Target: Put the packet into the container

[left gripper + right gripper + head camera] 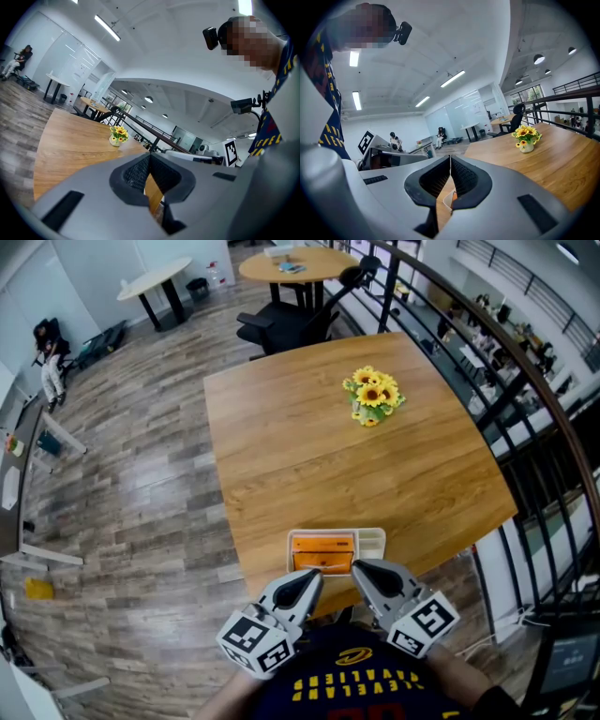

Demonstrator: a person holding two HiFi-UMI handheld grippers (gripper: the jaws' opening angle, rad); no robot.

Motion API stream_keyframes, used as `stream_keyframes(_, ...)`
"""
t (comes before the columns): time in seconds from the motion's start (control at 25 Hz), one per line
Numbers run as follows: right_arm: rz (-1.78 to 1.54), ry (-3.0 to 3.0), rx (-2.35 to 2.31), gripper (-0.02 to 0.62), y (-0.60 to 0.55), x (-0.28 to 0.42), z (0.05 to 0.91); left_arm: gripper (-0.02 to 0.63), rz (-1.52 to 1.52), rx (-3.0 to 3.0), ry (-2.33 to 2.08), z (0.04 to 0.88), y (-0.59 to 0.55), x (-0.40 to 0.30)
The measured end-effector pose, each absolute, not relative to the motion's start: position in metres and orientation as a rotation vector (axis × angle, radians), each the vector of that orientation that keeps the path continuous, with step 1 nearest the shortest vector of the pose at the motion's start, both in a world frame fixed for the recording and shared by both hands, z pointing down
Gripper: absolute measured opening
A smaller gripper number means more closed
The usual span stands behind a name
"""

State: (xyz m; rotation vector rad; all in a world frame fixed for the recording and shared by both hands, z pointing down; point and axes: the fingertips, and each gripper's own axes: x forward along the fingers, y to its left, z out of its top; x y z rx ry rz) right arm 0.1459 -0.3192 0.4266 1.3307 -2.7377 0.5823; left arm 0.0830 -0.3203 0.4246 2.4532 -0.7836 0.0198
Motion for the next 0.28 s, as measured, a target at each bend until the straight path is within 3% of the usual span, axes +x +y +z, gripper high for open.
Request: stream_keyframes(0.28, 0.601, -2.732, 1.339, 0.017, -0.3200, 0.1493, 0.4299, -0.002, 0.033, 2.464, -0.785, 0.4268, -0.3211, 0.0866)
